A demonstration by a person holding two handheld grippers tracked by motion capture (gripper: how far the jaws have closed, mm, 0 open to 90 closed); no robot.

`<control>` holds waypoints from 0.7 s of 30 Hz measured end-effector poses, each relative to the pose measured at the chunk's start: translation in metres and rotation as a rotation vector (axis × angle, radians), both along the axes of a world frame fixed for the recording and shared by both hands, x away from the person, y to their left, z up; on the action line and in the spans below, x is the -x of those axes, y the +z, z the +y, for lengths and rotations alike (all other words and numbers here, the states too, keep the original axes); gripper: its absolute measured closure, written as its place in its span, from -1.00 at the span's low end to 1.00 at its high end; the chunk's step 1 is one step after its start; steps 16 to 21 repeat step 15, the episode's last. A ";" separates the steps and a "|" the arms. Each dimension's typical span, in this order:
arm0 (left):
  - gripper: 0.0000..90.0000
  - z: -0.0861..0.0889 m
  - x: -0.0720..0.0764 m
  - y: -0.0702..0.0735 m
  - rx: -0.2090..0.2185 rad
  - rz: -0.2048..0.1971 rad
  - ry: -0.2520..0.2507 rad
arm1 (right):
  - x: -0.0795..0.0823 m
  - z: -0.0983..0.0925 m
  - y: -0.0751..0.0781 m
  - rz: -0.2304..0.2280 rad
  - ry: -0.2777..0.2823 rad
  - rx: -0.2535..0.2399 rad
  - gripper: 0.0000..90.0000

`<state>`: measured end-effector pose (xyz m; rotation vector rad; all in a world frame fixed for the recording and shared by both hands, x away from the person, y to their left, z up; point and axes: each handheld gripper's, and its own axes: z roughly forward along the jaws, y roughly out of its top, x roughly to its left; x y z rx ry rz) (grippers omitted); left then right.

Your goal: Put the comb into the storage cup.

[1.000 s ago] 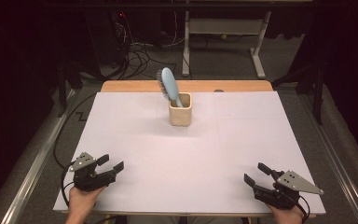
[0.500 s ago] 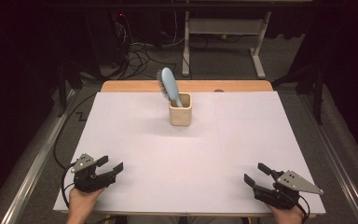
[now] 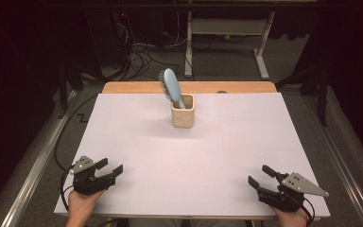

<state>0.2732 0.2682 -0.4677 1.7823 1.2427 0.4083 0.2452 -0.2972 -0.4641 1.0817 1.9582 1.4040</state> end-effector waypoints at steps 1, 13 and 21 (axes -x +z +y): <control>-0.35 0.000 0.000 0.000 0.003 -0.001 -0.001 | 0.000 0.000 0.000 0.001 -0.001 -0.001 -0.29; -0.35 -0.001 0.001 0.000 -0.001 0.003 -0.009 | 0.000 0.000 0.000 0.000 -0.001 0.001 -0.29; -0.35 -0.001 0.001 0.000 0.000 0.000 -0.009 | 0.000 0.000 0.000 -0.001 -0.002 0.000 -0.29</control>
